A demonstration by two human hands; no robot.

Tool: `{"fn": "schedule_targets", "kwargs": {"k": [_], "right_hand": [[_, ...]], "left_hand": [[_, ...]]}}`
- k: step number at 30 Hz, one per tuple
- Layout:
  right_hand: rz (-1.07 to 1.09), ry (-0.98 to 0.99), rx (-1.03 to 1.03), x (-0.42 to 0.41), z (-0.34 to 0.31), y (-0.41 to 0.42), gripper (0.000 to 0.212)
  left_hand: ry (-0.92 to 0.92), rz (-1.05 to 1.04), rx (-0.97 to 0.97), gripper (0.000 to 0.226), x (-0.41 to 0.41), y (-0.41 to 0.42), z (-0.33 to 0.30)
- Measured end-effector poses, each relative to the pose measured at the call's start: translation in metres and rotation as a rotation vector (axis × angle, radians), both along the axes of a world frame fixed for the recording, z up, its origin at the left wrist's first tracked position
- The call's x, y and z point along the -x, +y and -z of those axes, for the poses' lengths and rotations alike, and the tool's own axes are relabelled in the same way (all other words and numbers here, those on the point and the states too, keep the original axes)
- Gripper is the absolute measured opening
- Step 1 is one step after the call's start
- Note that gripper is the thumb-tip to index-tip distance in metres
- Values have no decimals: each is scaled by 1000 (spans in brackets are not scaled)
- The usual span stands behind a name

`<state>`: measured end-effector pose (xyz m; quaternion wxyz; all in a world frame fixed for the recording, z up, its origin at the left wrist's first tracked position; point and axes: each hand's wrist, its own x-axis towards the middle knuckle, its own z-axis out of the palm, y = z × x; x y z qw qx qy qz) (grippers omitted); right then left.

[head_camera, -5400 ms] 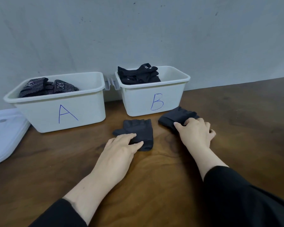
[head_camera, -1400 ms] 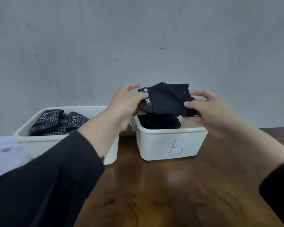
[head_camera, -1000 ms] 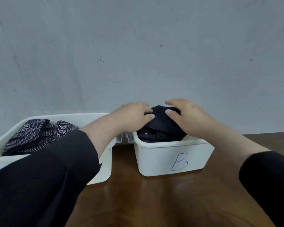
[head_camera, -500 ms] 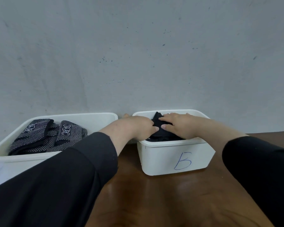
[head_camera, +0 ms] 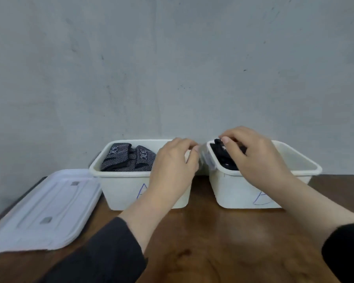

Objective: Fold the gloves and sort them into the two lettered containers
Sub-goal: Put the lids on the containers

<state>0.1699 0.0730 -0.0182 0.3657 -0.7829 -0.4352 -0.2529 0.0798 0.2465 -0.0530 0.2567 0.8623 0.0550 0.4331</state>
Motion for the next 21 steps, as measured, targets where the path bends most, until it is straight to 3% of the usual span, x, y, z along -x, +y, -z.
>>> {"fn": "schedule_targets", "kwargs": {"k": [5,7,10,13,21], "right_hand": [[-178,159,54,92,77,26,21],[-188,302,123,119,114,42,22],[-211,435,305,151,155,72,39],[-191,353,525,171,169,107,53],[-218,252,674,204,172,156,56]], "left_hand": [[9,-123,-46,23,104,33,65],[95,-196,-107,24,139,53,90],[292,-343,-166,21,182,92,116],[436,-429,-145,27,213,128,124],[571,-453,-58,9,242,164,125]]}}
